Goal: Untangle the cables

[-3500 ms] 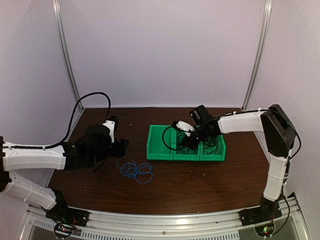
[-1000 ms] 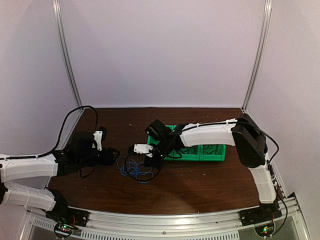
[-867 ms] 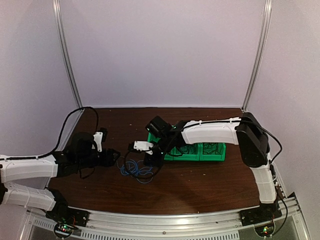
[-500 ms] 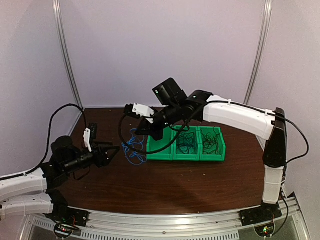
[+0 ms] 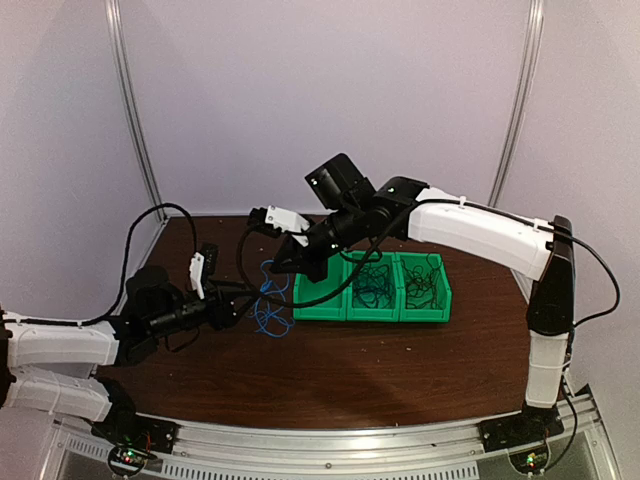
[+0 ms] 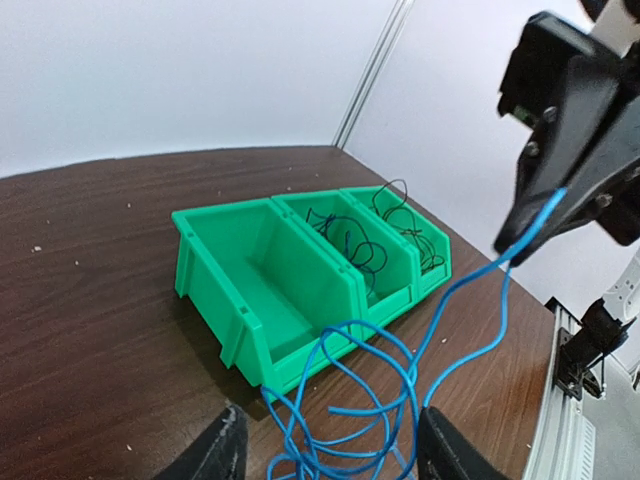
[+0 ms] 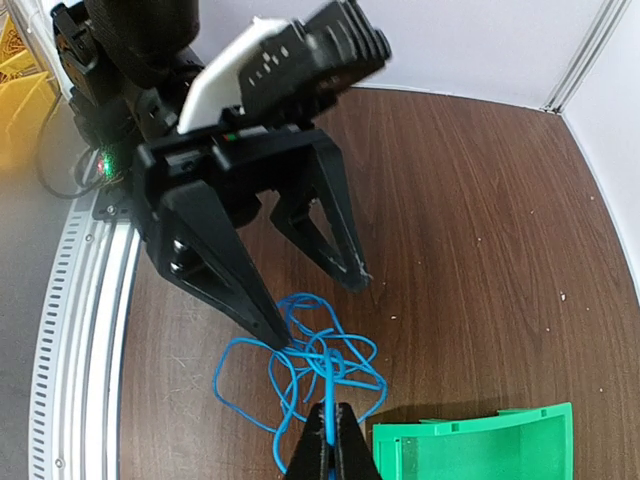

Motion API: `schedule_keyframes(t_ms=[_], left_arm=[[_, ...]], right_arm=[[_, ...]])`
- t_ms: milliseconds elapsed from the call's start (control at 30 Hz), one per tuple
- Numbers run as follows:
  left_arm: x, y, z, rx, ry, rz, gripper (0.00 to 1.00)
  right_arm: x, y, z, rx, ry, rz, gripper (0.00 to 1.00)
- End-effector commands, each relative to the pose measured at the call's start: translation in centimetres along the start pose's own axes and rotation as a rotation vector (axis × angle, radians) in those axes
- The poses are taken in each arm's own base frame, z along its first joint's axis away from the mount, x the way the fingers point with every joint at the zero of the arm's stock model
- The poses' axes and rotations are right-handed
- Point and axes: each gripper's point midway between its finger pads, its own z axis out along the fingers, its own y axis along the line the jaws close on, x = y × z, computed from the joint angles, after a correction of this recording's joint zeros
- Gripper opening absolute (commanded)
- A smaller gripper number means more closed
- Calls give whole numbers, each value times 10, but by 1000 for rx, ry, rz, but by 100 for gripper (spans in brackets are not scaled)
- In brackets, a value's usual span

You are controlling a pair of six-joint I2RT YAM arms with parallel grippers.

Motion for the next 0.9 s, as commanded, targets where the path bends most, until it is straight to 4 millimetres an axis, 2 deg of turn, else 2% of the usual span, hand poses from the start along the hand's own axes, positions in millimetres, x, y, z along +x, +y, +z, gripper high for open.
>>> schedule_keyframes(t_ms=[0, 100, 233, 333, 500, 700, 867], left_arm=[[-9, -3, 13, 42, -87, -20, 59], [5, 1, 23, 50, -59, -25, 55], [17, -7, 28, 106, -43, -37, 43], [25, -12, 31, 120, -15, -25, 31], [54, 2, 40, 41, 96, -17, 15], [85, 28, 37, -74, 160, -31, 16], [105, 39, 40, -113, 231, -33, 18]], right_arm=[[-4, 13, -2, -51, -20, 4, 0], [-9, 18, -6, -83, -36, 0, 0], [-23, 19, -14, -85, -63, -8, 0], [-25, 21, -17, -92, -69, -8, 0], [-34, 25, -29, -100, -89, -13, 0], [-53, 33, -58, -103, -124, -43, 0], [-72, 46, -85, -143, -173, -71, 0]])
